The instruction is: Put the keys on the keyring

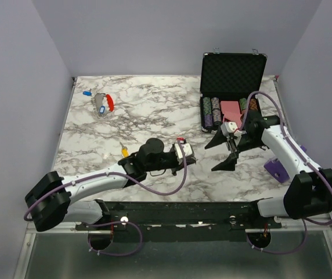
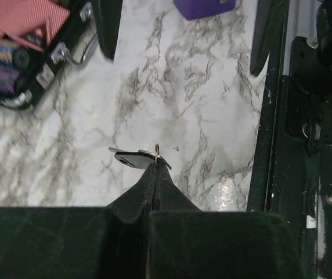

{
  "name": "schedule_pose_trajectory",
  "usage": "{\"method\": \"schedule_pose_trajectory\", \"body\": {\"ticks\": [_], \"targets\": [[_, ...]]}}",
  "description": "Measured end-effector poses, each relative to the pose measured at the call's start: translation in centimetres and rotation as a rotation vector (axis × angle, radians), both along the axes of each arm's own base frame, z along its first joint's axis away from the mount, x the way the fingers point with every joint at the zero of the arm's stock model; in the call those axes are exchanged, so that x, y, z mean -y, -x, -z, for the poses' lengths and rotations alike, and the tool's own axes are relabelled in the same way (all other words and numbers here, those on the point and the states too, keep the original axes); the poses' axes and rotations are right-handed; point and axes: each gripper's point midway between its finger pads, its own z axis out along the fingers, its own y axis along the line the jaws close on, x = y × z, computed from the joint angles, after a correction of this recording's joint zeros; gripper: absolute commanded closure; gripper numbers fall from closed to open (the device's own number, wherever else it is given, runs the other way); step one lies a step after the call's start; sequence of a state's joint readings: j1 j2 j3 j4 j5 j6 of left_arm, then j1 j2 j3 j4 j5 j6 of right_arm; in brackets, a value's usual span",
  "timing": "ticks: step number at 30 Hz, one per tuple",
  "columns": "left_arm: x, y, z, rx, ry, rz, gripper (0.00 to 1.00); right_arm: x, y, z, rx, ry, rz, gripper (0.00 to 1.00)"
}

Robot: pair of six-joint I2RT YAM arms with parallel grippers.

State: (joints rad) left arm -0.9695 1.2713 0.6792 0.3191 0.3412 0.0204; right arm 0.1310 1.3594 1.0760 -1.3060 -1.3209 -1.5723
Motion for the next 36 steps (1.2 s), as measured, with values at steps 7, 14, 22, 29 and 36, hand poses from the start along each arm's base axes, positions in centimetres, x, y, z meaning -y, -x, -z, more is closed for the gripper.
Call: {"method": "schedule_pose_trajectory", "body": {"ticks": [7,14,22,29,36], "targets": [[-0.2,1.4,-2.0,0.246,0.004,0.104,1.0,-2.2,1.9,0.5,-0.016,-0.015,-0.121,0.2],[-0.5,1.3,-1.0,0.325,-0.061,0.121,1.0,-2.7,2.6,0.4,-0.053,-0.024,-0.141,0.42],[-0.9,1.0,0.0,0.301,-0.123,0.108,1.0,-3.8,3.3,1.0,-0.125,-0.002,-0.174,0.53],[-1.0,1.2,0.4,0.277,-0.137,0.111,1.0,-4.3,2.5,1.2,-0.13,0.014,-0.159,0.53],[-0.8,1.5,0.5,0.245,-0.134,0.108,1.0,-5.0,1.9,1.5,-0.125,0.038,-0.157,0.56]]}}
